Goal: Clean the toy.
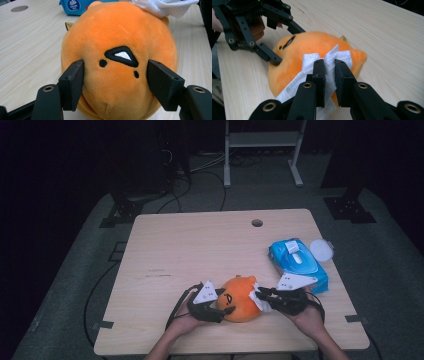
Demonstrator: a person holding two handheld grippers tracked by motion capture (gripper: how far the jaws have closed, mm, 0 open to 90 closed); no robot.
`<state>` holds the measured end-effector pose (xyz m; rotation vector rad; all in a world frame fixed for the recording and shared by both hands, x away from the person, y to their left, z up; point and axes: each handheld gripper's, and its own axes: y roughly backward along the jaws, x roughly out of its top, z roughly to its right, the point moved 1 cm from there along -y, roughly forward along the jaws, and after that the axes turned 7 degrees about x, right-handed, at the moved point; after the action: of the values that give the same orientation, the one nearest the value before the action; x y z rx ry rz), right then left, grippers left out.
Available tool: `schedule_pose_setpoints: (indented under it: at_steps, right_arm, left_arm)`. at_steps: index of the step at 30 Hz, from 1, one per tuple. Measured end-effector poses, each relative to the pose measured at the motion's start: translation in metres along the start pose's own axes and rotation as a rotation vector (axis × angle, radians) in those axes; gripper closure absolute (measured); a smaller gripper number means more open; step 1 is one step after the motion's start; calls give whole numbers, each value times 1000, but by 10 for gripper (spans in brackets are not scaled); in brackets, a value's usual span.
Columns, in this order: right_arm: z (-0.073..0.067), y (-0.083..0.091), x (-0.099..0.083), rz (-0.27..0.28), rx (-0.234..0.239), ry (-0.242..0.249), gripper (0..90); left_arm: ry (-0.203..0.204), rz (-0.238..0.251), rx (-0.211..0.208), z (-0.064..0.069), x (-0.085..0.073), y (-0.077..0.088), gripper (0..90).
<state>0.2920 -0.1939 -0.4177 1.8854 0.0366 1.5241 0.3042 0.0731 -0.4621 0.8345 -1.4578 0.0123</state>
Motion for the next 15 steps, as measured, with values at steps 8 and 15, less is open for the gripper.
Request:
schedule_pose_setpoints:
  at_steps: [8, 15]
  right_arm:
    - [14, 0, -5, -18, -59, -33, 785]
    - [-11, -5, 7, 14, 7, 39, 789]
  left_arm:
    - [42, 19, -11, -3, -1, -1, 329]
    - [-3, 20, 17, 5, 0, 0, 328]
